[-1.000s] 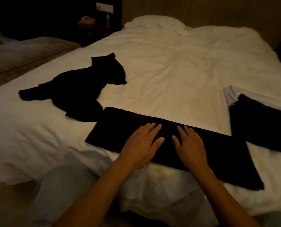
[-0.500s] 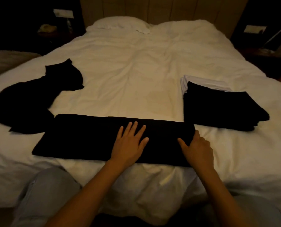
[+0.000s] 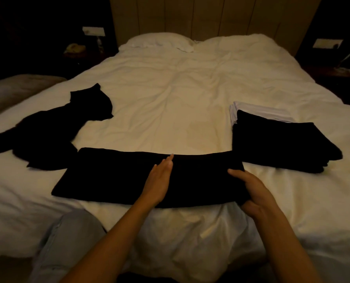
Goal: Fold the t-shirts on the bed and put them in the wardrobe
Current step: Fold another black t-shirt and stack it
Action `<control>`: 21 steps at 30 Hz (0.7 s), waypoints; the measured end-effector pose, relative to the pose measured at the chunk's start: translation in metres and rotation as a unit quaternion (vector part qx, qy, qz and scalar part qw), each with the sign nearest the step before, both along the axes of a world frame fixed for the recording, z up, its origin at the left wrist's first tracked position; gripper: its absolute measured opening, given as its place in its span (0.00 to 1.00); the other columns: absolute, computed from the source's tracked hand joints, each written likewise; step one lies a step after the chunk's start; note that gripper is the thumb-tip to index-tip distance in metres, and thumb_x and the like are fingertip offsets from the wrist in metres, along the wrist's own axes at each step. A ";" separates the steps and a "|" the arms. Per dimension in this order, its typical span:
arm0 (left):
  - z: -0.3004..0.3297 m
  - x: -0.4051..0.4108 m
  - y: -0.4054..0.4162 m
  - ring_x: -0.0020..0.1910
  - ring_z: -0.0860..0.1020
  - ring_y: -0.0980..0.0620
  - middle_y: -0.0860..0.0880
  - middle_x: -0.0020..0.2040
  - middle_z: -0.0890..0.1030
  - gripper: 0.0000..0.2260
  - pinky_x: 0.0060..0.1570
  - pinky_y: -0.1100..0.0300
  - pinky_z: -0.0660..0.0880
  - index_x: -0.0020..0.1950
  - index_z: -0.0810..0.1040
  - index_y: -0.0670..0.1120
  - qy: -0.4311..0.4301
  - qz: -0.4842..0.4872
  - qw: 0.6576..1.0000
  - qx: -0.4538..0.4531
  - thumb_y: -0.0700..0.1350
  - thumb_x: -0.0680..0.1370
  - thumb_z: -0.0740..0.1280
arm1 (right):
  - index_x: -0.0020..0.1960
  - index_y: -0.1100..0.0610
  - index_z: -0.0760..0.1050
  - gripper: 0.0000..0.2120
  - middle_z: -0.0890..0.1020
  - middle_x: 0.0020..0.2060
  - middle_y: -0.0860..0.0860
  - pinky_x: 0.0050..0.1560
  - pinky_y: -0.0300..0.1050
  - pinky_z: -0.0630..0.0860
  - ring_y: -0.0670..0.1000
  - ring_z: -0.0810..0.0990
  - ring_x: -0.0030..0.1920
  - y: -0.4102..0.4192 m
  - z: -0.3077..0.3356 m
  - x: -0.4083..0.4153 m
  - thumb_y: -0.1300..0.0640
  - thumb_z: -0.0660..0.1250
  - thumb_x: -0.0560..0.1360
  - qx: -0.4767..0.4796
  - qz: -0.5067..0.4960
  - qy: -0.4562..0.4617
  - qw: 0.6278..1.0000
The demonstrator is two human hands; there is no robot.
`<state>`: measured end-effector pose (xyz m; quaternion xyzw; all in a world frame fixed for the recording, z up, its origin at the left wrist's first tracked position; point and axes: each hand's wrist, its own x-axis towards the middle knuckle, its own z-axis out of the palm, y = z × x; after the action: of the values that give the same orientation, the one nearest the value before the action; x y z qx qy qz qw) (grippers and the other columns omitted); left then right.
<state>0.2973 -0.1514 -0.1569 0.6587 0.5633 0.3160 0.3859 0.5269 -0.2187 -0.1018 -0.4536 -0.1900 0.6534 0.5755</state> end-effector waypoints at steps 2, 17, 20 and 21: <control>0.003 -0.005 0.003 0.78 0.57 0.53 0.55 0.77 0.62 0.25 0.77 0.49 0.53 0.76 0.62 0.62 -0.127 0.024 0.990 -0.060 0.67 0.80 0.48 | 0.64 0.64 0.75 0.22 0.85 0.48 0.59 0.38 0.44 0.81 0.55 0.86 0.44 0.003 0.015 -0.010 0.64 0.69 0.70 0.027 0.001 0.022 0.999; 0.043 -0.072 0.005 0.66 0.76 0.47 0.46 0.67 0.78 0.24 0.70 0.45 0.68 0.72 0.72 0.49 -0.465 0.064 0.866 -0.174 0.59 0.84 0.50 | 0.49 0.62 0.75 0.07 0.78 0.38 0.57 0.35 0.47 0.77 0.56 0.79 0.37 0.072 0.115 -0.187 0.60 0.68 0.74 0.053 0.057 -0.182 0.980; 0.058 -0.096 -0.001 0.61 0.79 0.45 0.44 0.61 0.82 0.24 0.66 0.47 0.72 0.68 0.77 0.47 -0.511 0.063 0.840 -0.170 0.58 0.84 0.50 | 0.53 0.61 0.75 0.09 0.78 0.40 0.57 0.37 0.47 0.76 0.57 0.79 0.39 0.081 0.107 -0.229 0.60 0.68 0.74 0.054 0.091 -0.245 0.964; 0.061 -0.103 -0.004 0.60 0.80 0.45 0.42 0.59 0.82 0.24 0.65 0.48 0.73 0.64 0.79 0.46 -0.530 0.060 0.829 -0.167 0.57 0.84 0.51 | 0.57 0.61 0.75 0.12 0.79 0.41 0.58 0.36 0.47 0.75 0.57 0.79 0.40 0.085 0.102 -0.243 0.60 0.68 0.74 0.055 0.104 -0.260 0.958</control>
<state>0.1942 -0.1550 -0.0955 0.2804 0.3550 0.5406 0.7093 0.2840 -0.1340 0.0002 -0.5528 -0.4150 0.5578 0.4594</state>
